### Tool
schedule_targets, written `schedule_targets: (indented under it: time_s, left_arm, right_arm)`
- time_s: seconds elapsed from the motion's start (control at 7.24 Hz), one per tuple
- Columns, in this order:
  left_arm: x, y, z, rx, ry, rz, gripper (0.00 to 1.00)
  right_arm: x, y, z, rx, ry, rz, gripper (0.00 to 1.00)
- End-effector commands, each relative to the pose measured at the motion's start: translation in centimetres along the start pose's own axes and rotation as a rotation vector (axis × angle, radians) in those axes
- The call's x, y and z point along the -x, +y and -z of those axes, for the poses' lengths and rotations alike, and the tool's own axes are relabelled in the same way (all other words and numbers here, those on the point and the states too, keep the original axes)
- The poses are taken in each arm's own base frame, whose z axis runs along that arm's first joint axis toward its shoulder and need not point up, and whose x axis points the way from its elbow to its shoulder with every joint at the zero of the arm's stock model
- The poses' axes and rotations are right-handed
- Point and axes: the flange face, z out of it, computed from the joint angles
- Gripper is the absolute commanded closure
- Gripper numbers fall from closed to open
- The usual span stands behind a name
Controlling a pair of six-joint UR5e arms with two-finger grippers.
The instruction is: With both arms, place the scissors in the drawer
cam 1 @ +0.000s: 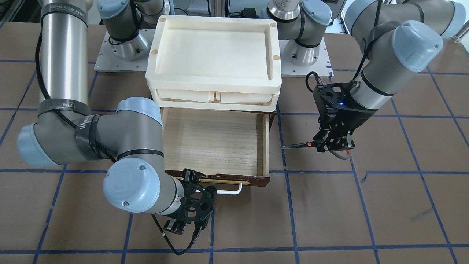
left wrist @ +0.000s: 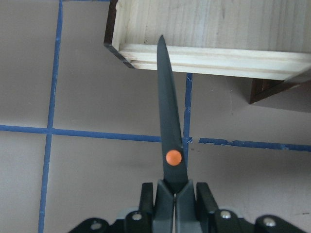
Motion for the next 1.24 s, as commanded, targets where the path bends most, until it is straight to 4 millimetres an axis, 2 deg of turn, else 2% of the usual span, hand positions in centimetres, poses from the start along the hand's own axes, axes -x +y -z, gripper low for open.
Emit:
schedule_targets:
  time_s: [0.0, 0.14, 0.28, 0.41, 0.55, 0.69, 0.83, 0.97, 1.11]
  left_arm:
    - [0.0, 0.0, 0.2, 0.0, -0.003, 0.0, 0.87]
    - [0.3, -0.4, 1.9, 0.002, -0.023, -0.002, 0.87]
    - [0.6, -1.0, 3.5, -0.011, 0.0, 0.019, 0.87]
    - [0.4, -1.8, 3.9, -0.051, 0.02, 0.038, 0.87]
    - [0.1, -4.1, 3.1, -0.058, 0.035, 0.06, 0.87]
    - [-0.6, -7.4, 2.2, -0.058, 0.044, 0.045, 0.86]
    - [-0.9, -9.9, 1.4, -0.064, 0.033, 0.057, 0.86]
    - [-1.0, -12.6, 1.0, -0.072, 0.014, 0.053, 0.86]
    - [-1.8, -15.5, 0.3, -0.081, 0.005, 0.012, 0.86]
  right_arm:
    - [0.7, 0.2, 1.9, -0.003, 0.008, -0.004, 0.0]
    - [1.2, 0.7, 3.6, -0.008, 0.017, -0.013, 0.0]
    - [2.0, 2.3, 7.5, -0.019, 0.032, -0.039, 0.0]
    - [3.2, 4.4, 11.1, -0.024, 0.034, -0.07, 0.0]
    - [4.8, 6.1, 14.3, -0.022, 0.027, -0.1, 0.0]
    - [6.3, 7.8, 16.8, -0.026, 0.036, -0.133, 0.0]
    - [7.5, 11.8, 18.4, 0.0, 0.048, -0.242, 0.0]
    - [9.7, 16.0, 19.9, 0.026, 0.078, -0.397, 0.0]
    - [12.3, 18.5, 21.8, 0.069, 0.138, -0.497, 0.0]
